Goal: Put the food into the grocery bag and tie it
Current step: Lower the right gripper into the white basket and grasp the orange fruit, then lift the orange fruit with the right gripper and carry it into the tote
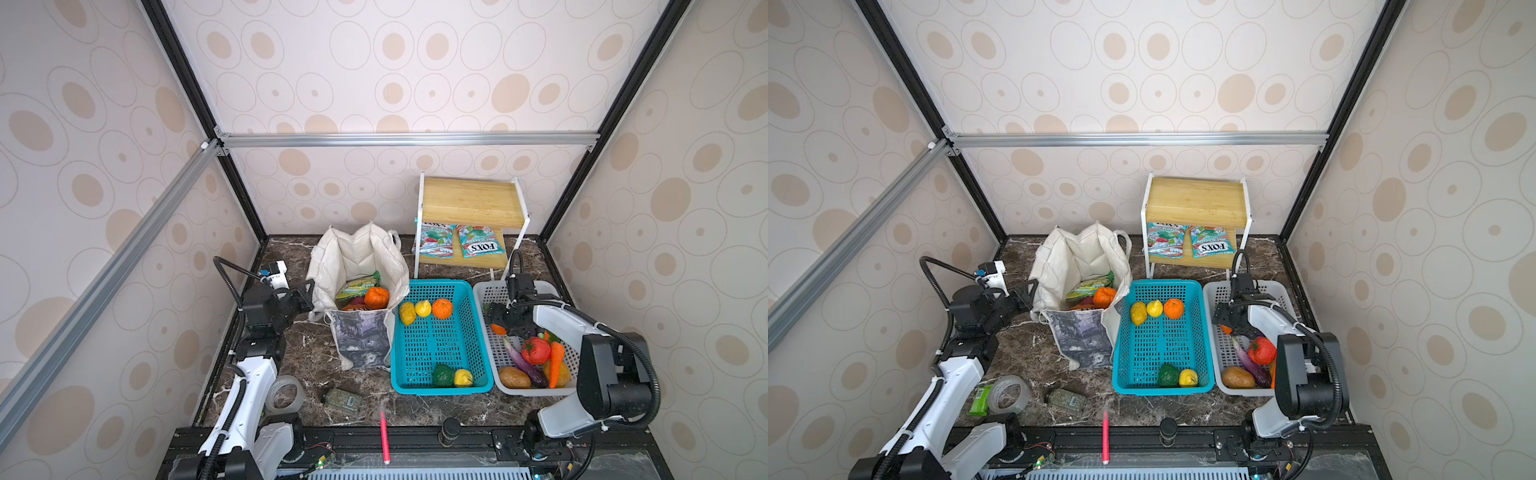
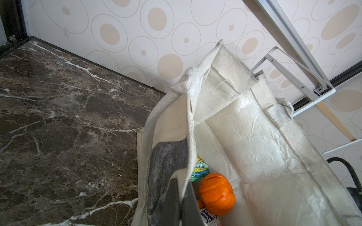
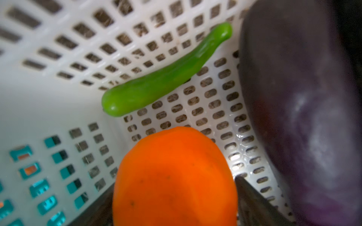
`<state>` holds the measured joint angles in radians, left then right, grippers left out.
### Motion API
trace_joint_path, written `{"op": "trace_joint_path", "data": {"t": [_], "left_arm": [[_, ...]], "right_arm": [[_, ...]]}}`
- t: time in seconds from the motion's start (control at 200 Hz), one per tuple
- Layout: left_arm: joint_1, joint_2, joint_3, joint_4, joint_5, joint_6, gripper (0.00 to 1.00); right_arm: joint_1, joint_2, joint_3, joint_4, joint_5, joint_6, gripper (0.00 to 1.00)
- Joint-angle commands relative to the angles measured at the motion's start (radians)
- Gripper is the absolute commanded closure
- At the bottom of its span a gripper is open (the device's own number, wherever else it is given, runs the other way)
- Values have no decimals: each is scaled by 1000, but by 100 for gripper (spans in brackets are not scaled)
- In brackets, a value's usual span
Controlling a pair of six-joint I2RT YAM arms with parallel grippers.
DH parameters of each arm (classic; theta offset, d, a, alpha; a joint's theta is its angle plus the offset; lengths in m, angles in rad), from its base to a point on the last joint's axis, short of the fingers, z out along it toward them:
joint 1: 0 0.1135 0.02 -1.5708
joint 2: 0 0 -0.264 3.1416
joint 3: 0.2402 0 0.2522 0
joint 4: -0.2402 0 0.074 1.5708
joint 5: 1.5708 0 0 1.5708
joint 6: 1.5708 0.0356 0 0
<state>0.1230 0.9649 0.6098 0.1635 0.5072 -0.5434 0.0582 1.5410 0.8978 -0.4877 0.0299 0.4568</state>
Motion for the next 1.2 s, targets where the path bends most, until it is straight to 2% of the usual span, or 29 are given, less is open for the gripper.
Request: {"op": "trace_joint_path", "data": {"t": [0.0, 0.115, 0.395, 0.57, 0.75, 0.885, 1.065, 1.195], "left_arm": [[6, -4, 5, 16, 10, -4, 100], [6, -7, 5, 14, 5, -4, 100], [7, -16, 4, 16, -1, -6, 100], [7, -19, 1, 20, -2, -9, 100], [7, -20, 1, 20, 0, -7, 100], [7, -20, 1, 20, 4, -7, 100], [7, -22, 0, 19, 11, -7, 100], [7, -16, 2, 19, 18, -5, 100]], "right_arm": [[7, 15, 16, -28, -7, 0, 24], [7, -47, 6, -29, -22, 11, 31], [9, -279, 71, -165, -8, 1, 36], [53, -388, 156, -264, -12, 5, 38], [215, -426, 296, -308, 35, 37, 41], [405, -371, 436, -299, 56, 65, 41], [664, -180, 696, -287, 171, 40, 41], [775, -2, 876, -259, 174, 20, 41]]}}
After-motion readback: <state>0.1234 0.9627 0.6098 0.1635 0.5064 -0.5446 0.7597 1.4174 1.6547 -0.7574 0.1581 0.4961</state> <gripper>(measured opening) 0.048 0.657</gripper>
